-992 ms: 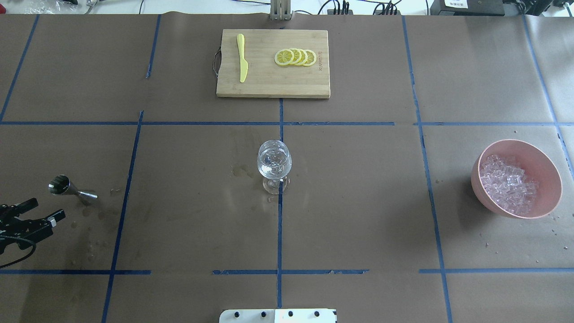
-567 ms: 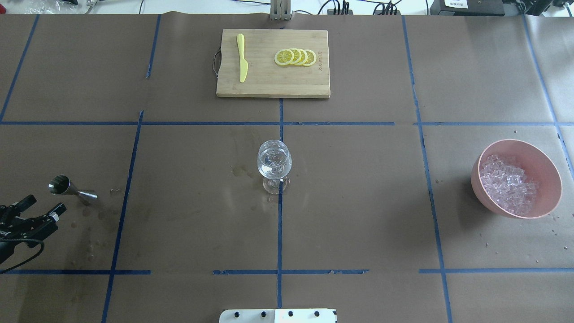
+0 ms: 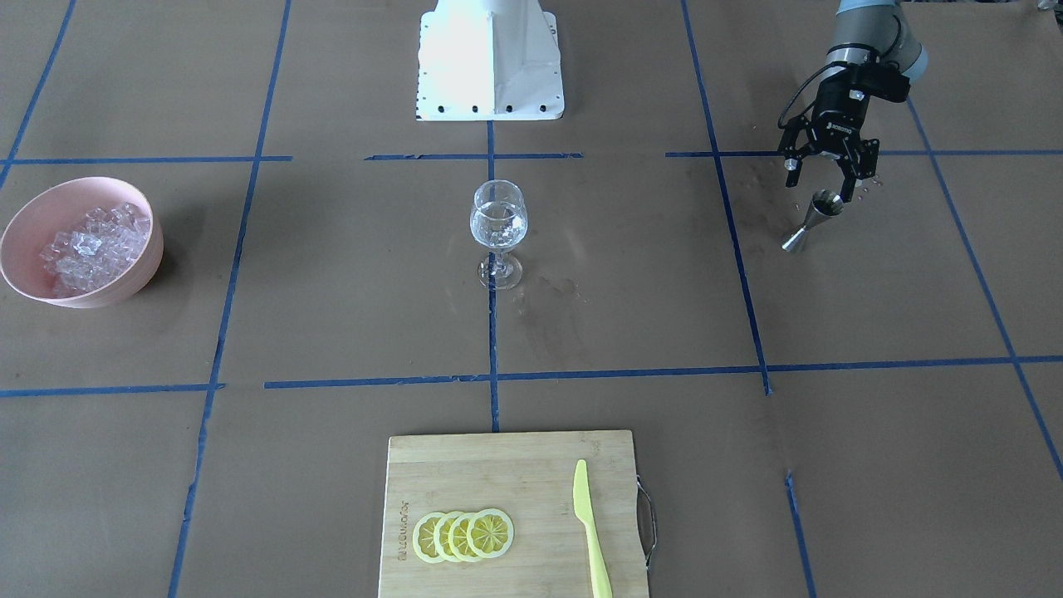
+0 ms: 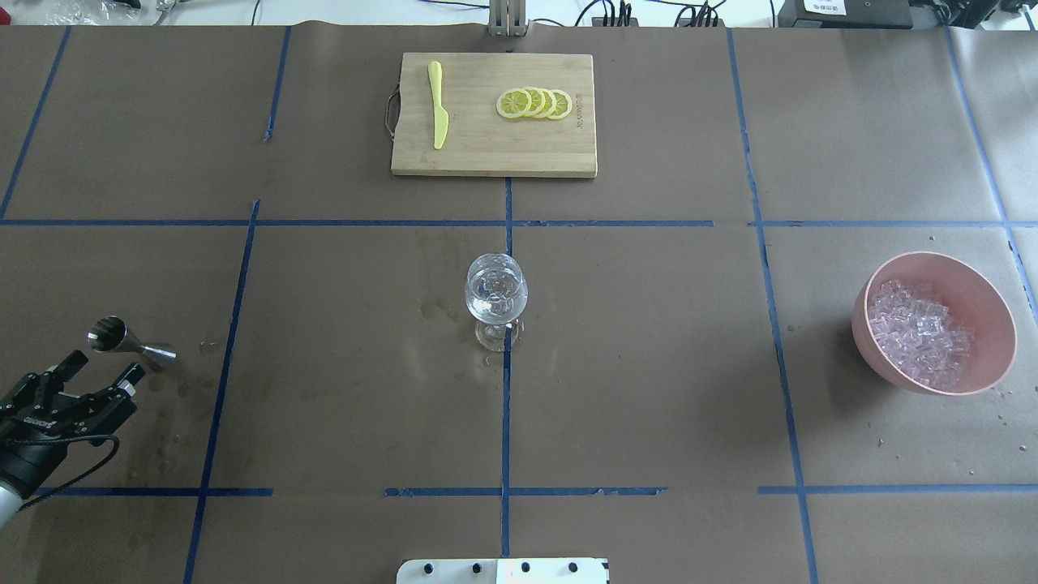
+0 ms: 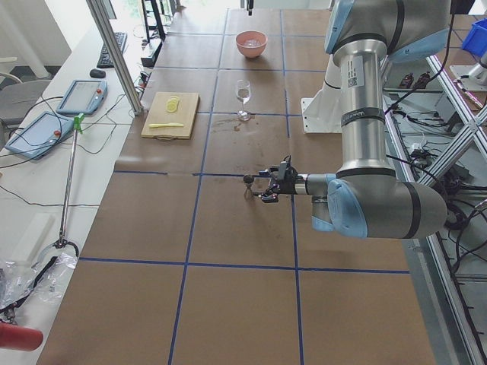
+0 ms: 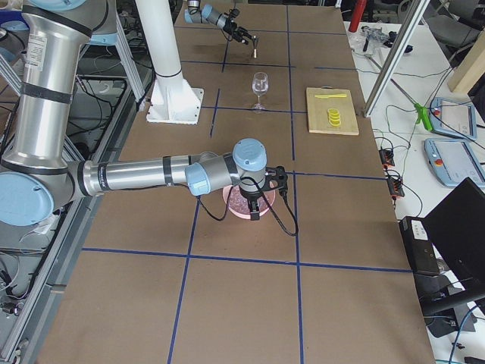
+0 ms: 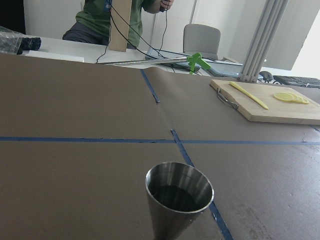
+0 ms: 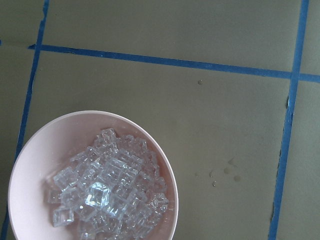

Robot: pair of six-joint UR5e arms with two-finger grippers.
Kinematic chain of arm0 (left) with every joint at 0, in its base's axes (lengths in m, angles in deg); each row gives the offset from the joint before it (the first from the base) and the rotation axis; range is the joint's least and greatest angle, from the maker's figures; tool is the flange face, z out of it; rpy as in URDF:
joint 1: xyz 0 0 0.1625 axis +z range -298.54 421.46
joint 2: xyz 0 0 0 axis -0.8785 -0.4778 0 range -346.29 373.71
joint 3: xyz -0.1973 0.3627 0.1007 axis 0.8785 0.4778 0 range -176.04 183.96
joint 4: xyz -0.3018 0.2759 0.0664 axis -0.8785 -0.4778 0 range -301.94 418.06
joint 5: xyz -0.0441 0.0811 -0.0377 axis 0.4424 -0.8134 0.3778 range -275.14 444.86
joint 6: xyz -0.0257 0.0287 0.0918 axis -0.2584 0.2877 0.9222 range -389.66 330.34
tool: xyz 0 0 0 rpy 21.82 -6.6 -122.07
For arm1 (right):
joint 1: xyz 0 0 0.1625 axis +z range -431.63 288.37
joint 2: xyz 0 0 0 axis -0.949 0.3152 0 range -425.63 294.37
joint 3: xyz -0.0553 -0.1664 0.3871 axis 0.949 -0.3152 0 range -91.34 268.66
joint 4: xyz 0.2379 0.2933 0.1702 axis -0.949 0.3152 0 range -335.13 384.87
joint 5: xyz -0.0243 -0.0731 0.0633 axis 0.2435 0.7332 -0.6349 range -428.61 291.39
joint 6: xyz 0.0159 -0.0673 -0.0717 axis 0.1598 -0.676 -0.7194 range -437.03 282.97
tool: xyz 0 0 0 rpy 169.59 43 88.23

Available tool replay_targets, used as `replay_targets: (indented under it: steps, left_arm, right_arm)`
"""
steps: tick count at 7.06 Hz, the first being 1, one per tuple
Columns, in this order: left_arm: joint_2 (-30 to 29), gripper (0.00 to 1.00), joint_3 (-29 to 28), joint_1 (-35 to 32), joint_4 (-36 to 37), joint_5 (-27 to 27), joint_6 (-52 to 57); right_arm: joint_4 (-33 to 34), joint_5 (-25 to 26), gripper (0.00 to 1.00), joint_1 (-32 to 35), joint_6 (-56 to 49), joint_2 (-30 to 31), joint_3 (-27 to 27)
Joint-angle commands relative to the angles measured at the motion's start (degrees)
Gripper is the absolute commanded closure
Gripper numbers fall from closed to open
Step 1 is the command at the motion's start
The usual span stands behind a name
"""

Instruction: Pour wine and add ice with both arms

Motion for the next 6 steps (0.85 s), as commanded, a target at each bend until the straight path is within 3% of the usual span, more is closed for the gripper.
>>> replay_targets:
  steps: [1,6]
  left_arm:
    - [-4.5,0.02,-3.5,0.1,0.5,-5.9,4.8]
    - [-6.9,0.07,-8.1,-3.6,0.8,-6.3,6.9]
  right_arm:
    - [0.0,0.0,0.00,0.0,0.0,0.0,0.0]
    - [-0.1,-0.1,0.00,0.1,0.0,0.2,0.2]
